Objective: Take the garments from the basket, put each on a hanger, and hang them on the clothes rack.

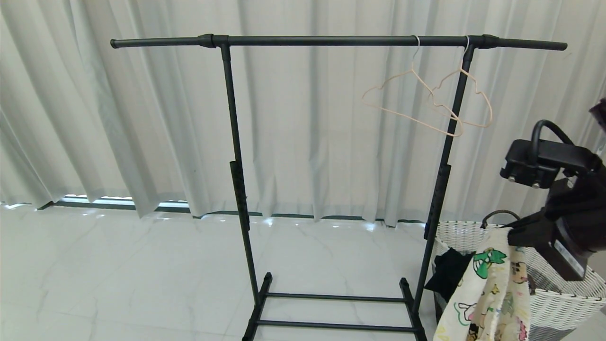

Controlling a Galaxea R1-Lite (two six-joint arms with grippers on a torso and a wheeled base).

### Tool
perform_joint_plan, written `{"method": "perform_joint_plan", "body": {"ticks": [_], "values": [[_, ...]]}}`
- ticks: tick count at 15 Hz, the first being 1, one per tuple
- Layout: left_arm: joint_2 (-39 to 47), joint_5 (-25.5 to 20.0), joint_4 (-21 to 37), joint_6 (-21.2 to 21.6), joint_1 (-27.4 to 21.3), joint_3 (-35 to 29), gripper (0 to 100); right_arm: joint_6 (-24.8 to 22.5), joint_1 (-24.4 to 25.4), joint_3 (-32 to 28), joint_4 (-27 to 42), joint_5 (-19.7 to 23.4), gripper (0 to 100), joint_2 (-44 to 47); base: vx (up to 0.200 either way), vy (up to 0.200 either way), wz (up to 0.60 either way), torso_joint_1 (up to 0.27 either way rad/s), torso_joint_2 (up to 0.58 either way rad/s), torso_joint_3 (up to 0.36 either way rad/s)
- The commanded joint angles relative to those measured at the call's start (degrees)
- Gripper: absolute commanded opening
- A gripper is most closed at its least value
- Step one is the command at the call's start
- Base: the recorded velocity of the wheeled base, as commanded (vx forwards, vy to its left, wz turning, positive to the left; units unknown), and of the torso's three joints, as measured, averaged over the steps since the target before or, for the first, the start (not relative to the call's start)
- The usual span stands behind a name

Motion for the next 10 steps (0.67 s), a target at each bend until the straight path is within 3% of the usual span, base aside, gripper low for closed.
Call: {"method": "perform_joint_plan", "body": {"ticks": [1,3,4,6,9,10], "values": [[0.0,0.0,0.0,0.0,0.0,0.0,100,1.2,1.2,-3.3,0.1,0.0,0,5.5,0.0,0.0,0.0,0.0,0.0,0.0],[0.0,-0.5,-0.2,0.0,0.0,-0.1,100,6.4,4.0,-4.4,0.0,-0.4,0,6.9,0.0,0.0,0.0,0.0,0.0,0.0],[1.0,-4.4,-0.2,-0.2,-0.4,-3.7,100,8.4,5.6,-4.4,-0.1,-0.9,0,7.0,0.0,0.0,0.0,0.0,0.0,0.0],[13.1,-9.0,-0.3,-2.2,-2.6,-14.2,100,10.4,8.3,-4.4,-0.8,-1.1,0,7.5,0.0,0.0,0.0,0.0,0.0,0.0],[33.4,-9.6,-0.3,-2.4,-3.3,-27.0,100,11.8,10.6,-5.3,-4.2,-1.2,0,9.2,0.0,0.0,0.0,0.0,0.0,0.0],[42.6,-9.5,-0.4,-2.6,-5.3,-33.8,100,12.3,11.3,-7.3,-4.4,-1.2,0,10.7,0.0,0.0,0.0,0.0,0.0,0.0]]}}
